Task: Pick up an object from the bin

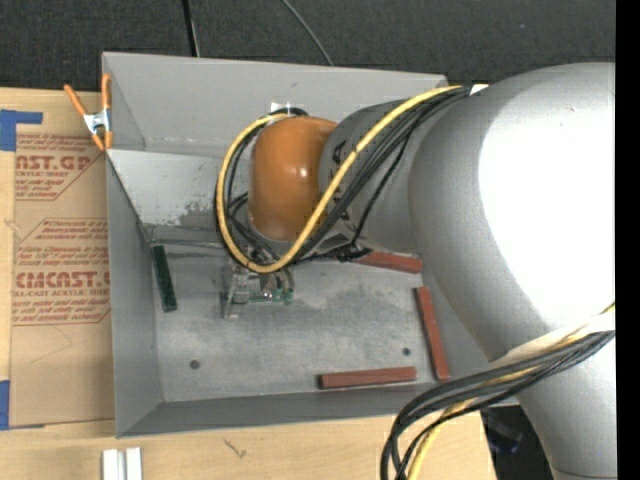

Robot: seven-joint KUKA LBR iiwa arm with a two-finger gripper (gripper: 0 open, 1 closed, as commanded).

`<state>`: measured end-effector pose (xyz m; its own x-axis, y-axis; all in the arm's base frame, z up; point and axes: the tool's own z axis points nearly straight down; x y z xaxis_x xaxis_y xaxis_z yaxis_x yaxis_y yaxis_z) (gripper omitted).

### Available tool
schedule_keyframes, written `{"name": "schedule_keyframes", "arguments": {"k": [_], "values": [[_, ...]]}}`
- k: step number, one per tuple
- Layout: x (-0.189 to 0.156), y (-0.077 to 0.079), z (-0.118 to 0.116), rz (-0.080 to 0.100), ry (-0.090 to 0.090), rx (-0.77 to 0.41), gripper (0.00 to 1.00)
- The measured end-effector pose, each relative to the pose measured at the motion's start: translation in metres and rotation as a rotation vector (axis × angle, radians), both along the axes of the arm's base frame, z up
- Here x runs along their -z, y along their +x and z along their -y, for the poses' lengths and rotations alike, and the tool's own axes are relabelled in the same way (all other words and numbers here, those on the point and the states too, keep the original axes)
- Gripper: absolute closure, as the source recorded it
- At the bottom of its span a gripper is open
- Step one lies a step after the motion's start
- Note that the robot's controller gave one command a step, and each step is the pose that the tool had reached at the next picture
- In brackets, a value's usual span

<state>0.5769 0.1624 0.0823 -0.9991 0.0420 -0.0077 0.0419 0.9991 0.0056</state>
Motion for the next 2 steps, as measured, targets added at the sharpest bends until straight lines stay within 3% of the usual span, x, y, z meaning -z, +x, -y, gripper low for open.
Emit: {"name": "schedule_keyframes", "arguments": {"k": [1,2], "values": [[-0.045,0.001,0.0,-0.014,-0.005,0.003,1.0],[-0.078,0.002,-0.002,-0.001,-0.002,0.012,1.0]]}}
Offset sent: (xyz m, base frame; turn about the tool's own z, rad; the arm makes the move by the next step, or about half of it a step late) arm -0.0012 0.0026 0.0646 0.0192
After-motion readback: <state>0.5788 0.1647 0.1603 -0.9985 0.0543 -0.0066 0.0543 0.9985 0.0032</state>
